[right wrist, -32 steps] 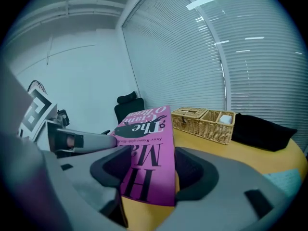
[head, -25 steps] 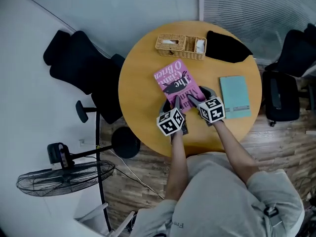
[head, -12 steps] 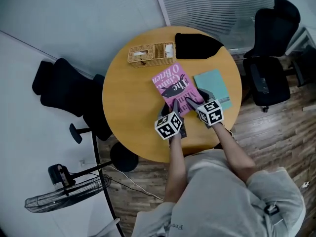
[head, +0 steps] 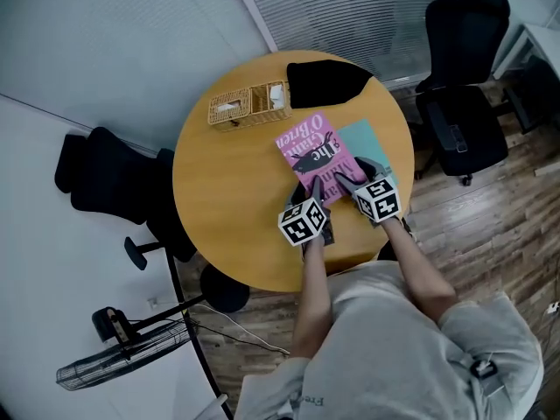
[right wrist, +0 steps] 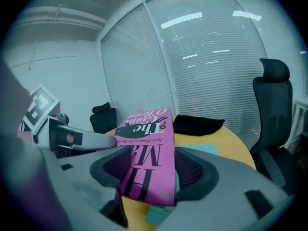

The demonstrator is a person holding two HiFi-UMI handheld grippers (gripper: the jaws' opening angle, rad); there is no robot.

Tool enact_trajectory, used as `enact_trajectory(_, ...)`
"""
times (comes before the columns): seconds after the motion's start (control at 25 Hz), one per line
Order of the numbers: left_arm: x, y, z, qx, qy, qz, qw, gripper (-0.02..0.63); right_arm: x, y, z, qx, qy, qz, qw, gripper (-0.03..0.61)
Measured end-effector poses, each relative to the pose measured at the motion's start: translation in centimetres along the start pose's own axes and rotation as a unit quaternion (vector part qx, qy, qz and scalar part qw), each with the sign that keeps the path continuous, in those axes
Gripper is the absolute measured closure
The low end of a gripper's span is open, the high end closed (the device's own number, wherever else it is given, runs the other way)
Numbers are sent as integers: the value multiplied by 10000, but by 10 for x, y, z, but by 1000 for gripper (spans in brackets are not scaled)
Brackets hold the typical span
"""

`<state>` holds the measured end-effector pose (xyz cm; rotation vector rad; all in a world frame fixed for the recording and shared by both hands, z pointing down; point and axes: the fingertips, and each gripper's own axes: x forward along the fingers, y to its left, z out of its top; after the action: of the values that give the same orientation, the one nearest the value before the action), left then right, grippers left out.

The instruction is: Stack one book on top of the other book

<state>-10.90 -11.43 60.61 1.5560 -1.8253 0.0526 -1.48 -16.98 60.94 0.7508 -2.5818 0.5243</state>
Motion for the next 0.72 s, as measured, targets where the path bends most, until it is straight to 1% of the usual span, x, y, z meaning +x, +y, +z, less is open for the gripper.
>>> enact_trajectory(0.36,32,-38,-26,220,414,-348,9983,405,-20,-48,-21,199,83,-294,9993,285)
enact_trajectory(0.72,63,-65,-54,236,818,-638,9943,414,-35,-87,-45,249,305,-638,9972,285)
